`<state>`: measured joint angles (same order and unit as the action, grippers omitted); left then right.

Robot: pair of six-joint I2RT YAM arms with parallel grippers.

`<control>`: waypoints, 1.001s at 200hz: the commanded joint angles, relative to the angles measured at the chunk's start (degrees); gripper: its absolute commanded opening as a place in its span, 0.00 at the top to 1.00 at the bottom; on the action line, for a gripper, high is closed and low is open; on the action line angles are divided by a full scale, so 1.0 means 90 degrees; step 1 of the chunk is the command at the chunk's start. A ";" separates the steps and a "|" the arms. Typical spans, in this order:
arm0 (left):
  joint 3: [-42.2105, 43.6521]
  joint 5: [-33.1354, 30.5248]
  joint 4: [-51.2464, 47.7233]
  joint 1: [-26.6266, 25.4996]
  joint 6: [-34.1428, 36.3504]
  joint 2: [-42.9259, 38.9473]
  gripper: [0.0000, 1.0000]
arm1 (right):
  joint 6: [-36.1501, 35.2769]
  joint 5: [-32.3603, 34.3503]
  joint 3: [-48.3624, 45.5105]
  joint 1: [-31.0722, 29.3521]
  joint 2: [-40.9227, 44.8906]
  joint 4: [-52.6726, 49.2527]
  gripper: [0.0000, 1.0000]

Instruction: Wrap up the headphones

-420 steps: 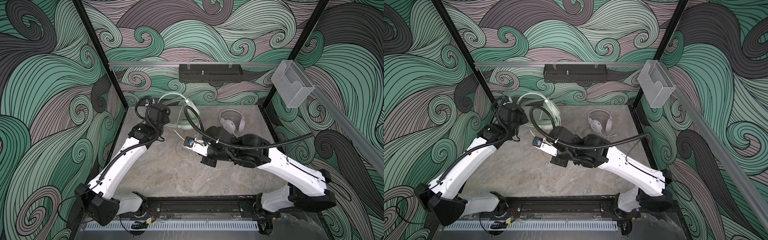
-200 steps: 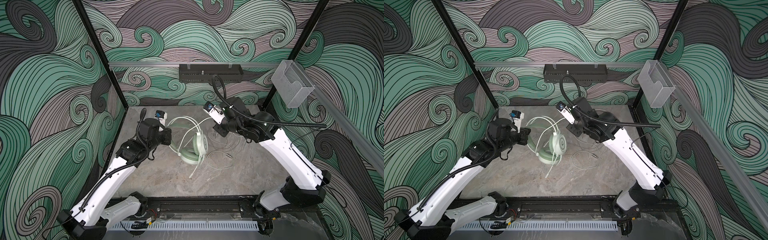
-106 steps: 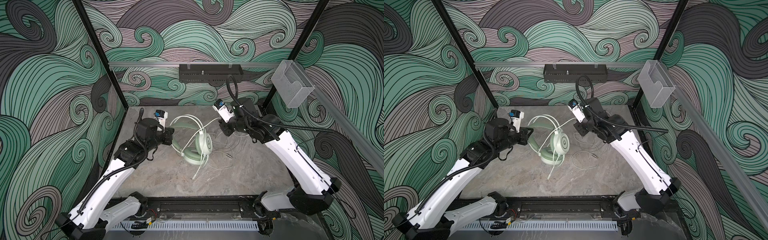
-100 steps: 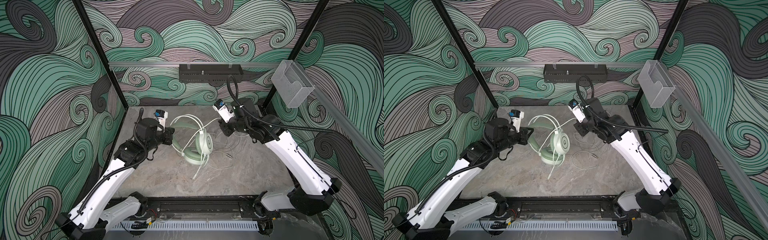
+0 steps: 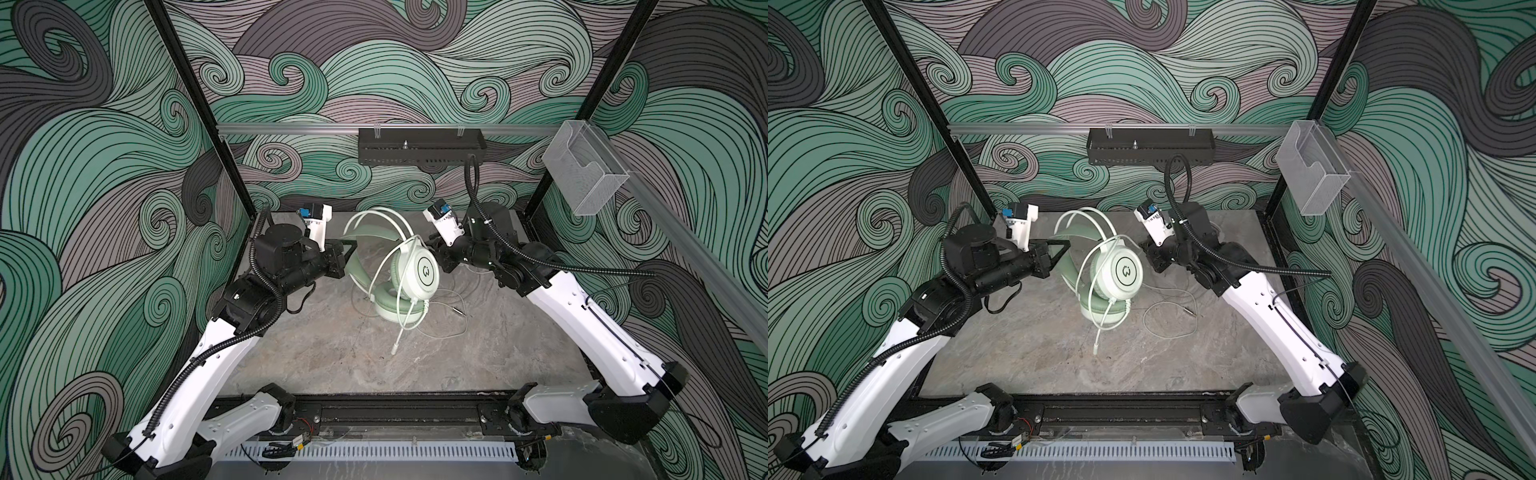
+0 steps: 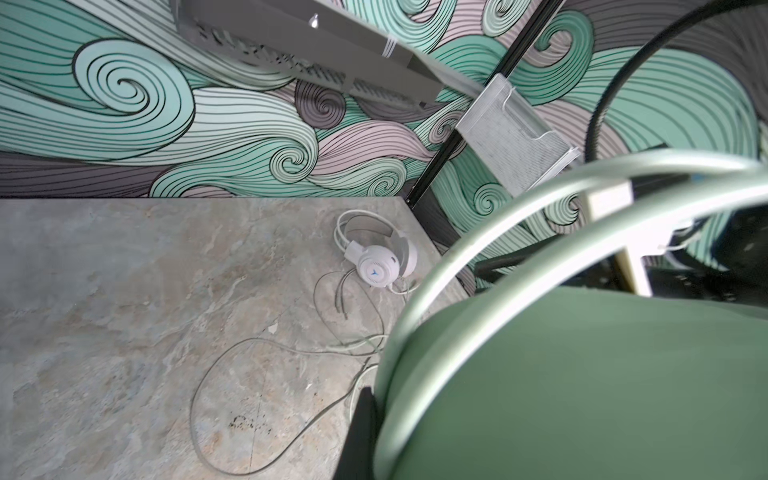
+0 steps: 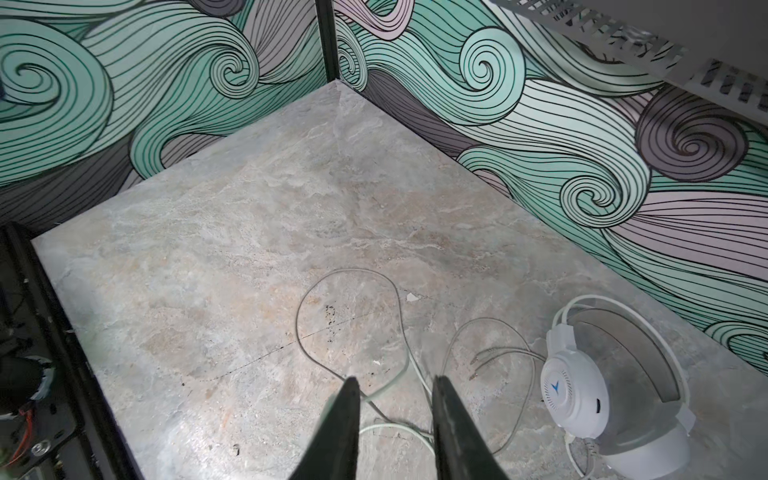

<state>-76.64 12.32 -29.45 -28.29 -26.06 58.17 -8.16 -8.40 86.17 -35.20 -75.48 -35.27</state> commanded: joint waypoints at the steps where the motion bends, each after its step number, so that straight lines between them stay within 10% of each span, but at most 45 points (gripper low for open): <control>1: -0.0625 0.0360 0.0611 -0.0020 -0.0637 0.0076 1.00 | 0.0441 -0.0946 -0.0392 0.0098 0.0296 0.1323 0.63; 101: -0.2164 -0.0074 0.0633 -0.0020 -0.1288 0.0574 1.00 | 0.2184 -0.2628 -0.1842 0.0296 0.0456 0.4184 0.51; 200: -0.3093 -0.0372 0.0211 -0.0023 -0.1508 0.1024 1.00 | 0.2356 -0.2302 -0.2611 0.1068 0.1201 0.3754 0.30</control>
<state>-101.49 9.45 -29.43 -28.29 -36.73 67.51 12.16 -30.72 64.16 -29.43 -67.94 -0.32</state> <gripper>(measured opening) 0.061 0.662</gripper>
